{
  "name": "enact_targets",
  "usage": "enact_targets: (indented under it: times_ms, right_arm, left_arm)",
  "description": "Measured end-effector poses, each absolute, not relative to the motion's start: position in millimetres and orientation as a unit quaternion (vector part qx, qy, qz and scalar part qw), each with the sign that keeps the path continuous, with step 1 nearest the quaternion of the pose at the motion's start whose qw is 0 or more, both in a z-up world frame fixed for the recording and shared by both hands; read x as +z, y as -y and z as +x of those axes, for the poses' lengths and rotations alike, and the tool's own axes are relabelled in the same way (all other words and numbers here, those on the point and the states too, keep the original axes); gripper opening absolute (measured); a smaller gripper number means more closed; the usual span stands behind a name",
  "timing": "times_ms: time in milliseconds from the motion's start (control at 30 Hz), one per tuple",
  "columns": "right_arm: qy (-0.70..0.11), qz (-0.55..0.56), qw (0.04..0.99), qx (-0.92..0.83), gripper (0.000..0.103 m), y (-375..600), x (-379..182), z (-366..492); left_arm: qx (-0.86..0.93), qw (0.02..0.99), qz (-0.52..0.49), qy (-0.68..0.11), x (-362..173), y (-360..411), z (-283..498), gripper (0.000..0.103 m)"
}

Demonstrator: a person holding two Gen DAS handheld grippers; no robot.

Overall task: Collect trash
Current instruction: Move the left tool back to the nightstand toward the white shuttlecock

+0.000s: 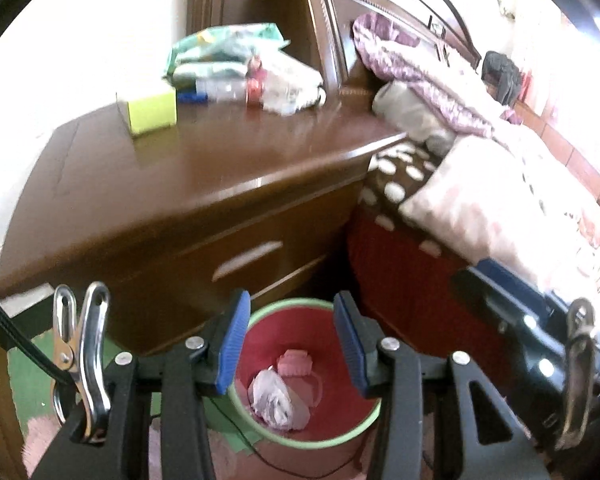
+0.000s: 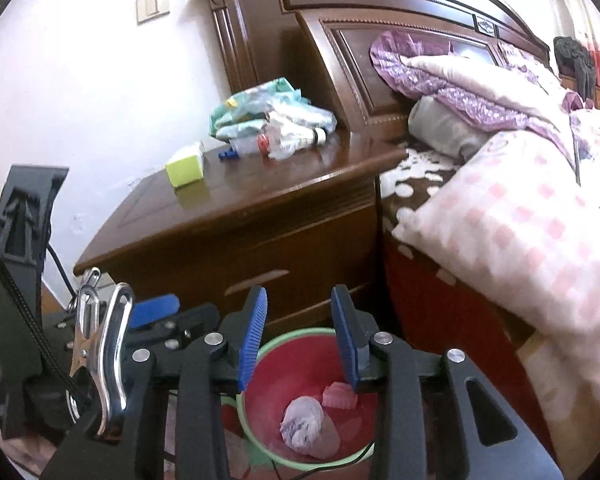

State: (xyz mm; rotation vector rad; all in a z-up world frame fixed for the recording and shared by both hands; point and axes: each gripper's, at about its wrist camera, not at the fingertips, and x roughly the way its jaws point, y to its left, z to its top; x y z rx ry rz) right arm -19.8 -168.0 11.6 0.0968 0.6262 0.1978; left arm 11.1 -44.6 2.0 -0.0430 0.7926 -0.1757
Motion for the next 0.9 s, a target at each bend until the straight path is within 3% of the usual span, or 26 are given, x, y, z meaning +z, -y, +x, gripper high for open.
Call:
enact_targets:
  times_ms: [333,900]
  right_arm:
    - [-0.289,0.043,0.952,0.096,0.035,180,29,-8]
    - [-0.29,0.055,0.949,0.113,0.035,191,6,6]
  left_arm:
    - [-0.087,0.928,-0.018,-0.362,37,51,44,0.046]
    - [-0.077,0.936,-0.018,-0.343,62,74,132,0.046]
